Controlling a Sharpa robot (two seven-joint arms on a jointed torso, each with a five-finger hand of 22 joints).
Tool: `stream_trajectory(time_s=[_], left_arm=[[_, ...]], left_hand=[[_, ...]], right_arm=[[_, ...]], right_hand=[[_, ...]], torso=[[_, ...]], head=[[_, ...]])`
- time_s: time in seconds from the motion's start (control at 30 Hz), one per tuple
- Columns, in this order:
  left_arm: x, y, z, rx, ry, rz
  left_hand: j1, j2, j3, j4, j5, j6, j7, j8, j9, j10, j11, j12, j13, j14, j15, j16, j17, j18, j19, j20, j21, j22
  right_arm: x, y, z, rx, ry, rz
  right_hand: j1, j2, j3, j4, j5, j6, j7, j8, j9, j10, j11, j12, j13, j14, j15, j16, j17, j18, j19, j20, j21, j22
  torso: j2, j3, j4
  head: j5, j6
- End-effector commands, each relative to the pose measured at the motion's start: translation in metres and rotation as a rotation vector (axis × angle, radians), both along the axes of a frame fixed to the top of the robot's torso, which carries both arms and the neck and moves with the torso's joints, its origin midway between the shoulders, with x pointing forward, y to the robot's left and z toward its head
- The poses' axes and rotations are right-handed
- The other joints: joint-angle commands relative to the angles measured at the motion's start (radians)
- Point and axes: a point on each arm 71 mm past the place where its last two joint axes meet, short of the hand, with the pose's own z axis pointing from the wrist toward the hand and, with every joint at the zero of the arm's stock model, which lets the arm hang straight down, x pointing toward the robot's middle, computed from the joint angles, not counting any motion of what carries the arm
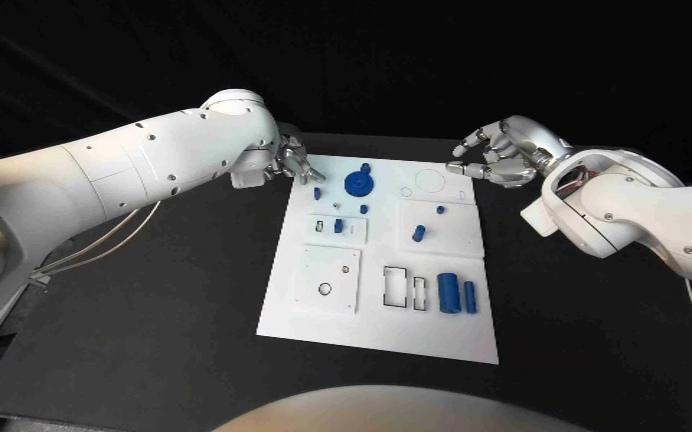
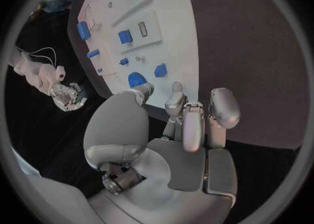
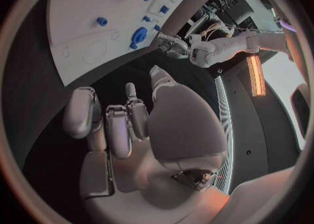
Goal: Assemble the parts on the task board
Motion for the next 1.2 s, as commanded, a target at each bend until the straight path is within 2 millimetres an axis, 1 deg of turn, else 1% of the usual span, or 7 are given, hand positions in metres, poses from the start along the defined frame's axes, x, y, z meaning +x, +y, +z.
stream_trajectory(time_s=[0.03,0.2,0.37,0.43,0.57,0.73,1.2], left_arm=[[-0.0023,-0.0059,-0.0039,-0.024,0.037,-0.019],[-0.0038,-0.0096,-0.0087,-0.025,0.054,-0.026],[-0.0049,-0.0116,-0.0117,-0.027,0.066,-0.030],[-0.0052,-0.0120,-0.0123,-0.027,0.069,-0.032],[-0.0055,-0.0123,-0.0130,-0.026,0.074,-0.033],[-0.0056,-0.0120,-0.0133,-0.025,0.075,-0.033],[-0.0053,-0.0124,-0.0133,-0.032,0.075,-0.028]], left_hand=[[-0.002,0.009,-0.005,0.000,0.003,0.007,0.000,-0.001,-0.002,0.001,0.008,0.007,0.000,0.071,0.008,-0.001,0.165,0.000,0.002,0.004,0.005,0.001],[-0.003,0.011,-0.006,0.000,0.003,0.008,0.000,-0.001,-0.002,0.002,0.008,0.008,0.001,0.071,0.008,-0.001,0.165,0.000,0.002,0.004,0.006,0.001],[-0.003,0.014,-0.006,0.000,0.004,0.010,-0.001,-0.001,-0.003,0.003,0.008,0.009,0.002,0.071,0.008,0.000,0.166,-0.001,0.003,0.004,0.007,0.003],[-0.001,0.019,-0.006,-0.001,0.004,0.014,-0.002,0.000,-0.004,0.004,0.007,0.010,0.003,0.071,0.008,0.000,0.166,-0.001,0.003,0.004,0.007,0.003],[0.008,0.027,-0.005,-0.003,0.006,0.019,-0.003,0.002,-0.006,0.004,0.006,0.011,0.003,0.071,0.007,0.000,0.166,-0.001,0.004,0.005,0.008,0.005],[0.037,0.048,0.004,-0.004,0.007,0.027,-0.006,0.003,-0.010,0.004,0.003,0.012,0.003,0.071,0.005,0.000,0.166,-0.001,0.004,0.004,0.009,0.007],[0.107,0.068,0.034,-0.010,0.007,0.030,-0.009,0.006,-0.017,0.004,0.000,0.014,0.001,0.072,0.002,0.001,0.166,-0.001,0.004,0.002,0.010,0.009]], right_arm=[[0.0001,0.0009,0.0001,-0.003,-0.008,0.008],[0.0002,0.0012,-0.0002,-0.002,-0.008,0.008],[0.0003,0.0011,-0.0004,-0.002,-0.007,0.007],[0.0003,0.0011,-0.0004,-0.002,-0.007,0.007],[0.0003,0.0010,-0.0006,-0.003,-0.006,0.006],[0.0004,0.0010,-0.0007,-0.003,-0.005,0.006],[0.0007,0.0012,-0.0009,-0.004,-0.003,0.006]], right_hand=[[-0.005,0.005,-0.005,-0.001,0.007,-0.009,-0.002,0.004,0.001,-0.005,-0.002,-0.005,0.052,0.067,0.000,-0.005,0.107,0.015,-0.007,-0.002,-0.006,0.000],[-0.005,0.005,-0.005,-0.001,0.007,-0.009,-0.002,0.004,0.001,-0.005,-0.002,-0.005,0.052,0.067,0.000,-0.005,0.107,0.015,-0.007,-0.002,-0.006,0.000],[-0.005,0.006,-0.004,-0.001,0.009,-0.009,-0.002,0.004,0.001,-0.005,-0.002,-0.004,0.053,0.067,0.000,-0.004,0.108,0.015,-0.007,-0.002,-0.005,0.000],[-0.005,0.006,-0.004,-0.001,0.009,-0.009,-0.002,0.004,0.001,-0.005,-0.002,-0.004,0.053,0.067,0.000,-0.004,0.108,0.015,-0.007,-0.002,-0.005,0.000],[-0.005,0.007,-0.004,-0.001,0.011,-0.009,-0.002,0.005,0.001,-0.005,-0.002,-0.004,0.053,0.067,0.000,-0.004,0.108,0.015,-0.007,-0.002,-0.006,0.000],[-0.005,0.007,-0.004,-0.001,0.011,-0.009,-0.002,0.005,0.001,-0.005,-0.002,-0.004,0.053,0.067,0.000,-0.004,0.108,0.015,-0.007,-0.002,-0.006,0.000],[-0.006,0.010,-0.003,0.000,0.014,-0.009,-0.002,0.006,0.001,-0.004,-0.002,-0.003,0.054,0.067,-0.001,-0.005,0.107,0.015,-0.007,-0.003,-0.006,0.000]], torso=[[-0.001,0.0000,0.0008],[-0.001,0.0011,-0.0013],[0.000,-0.0001,-0.0005],[0.000,0.0007,0.0004],[-0.001,0.0009,0.0010],[0.000,0.0007,0.0009],[0.000,0.0006,0.0009]], head=[[-0.001,0.000],[-0.001,0.000],[-0.003,0.001],[-0.004,-0.001],[-0.004,0.000],[-0.004,-0.002],[-0.004,-0.006]])
